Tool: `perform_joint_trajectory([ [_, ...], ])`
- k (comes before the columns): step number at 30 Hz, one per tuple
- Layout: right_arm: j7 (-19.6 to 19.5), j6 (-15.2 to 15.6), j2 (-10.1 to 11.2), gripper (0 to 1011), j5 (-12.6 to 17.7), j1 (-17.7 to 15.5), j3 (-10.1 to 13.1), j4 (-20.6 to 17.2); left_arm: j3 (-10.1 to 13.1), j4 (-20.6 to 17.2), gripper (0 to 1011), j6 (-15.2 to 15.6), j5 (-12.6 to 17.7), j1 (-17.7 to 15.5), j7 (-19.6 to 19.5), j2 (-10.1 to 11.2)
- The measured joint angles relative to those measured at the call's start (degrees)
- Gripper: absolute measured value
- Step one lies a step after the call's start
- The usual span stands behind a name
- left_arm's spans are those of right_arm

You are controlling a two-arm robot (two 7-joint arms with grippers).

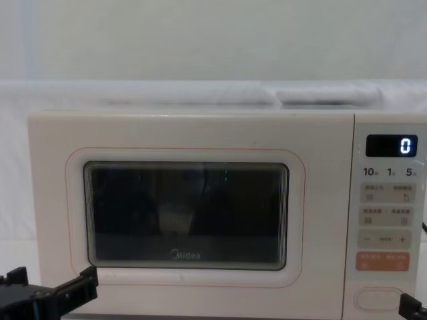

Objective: Press the button to open the microwave door with one hand; close the microwave door with the other hand.

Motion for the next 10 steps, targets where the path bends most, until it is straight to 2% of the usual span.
perform_joint_trajectory([
  [10,0.00,0.00,0.00,1002,0.00,0.00,0.00,0.00,0.04,-0.07,1001,0.05,-0.05,-0.04,-0.04,0.05],
])
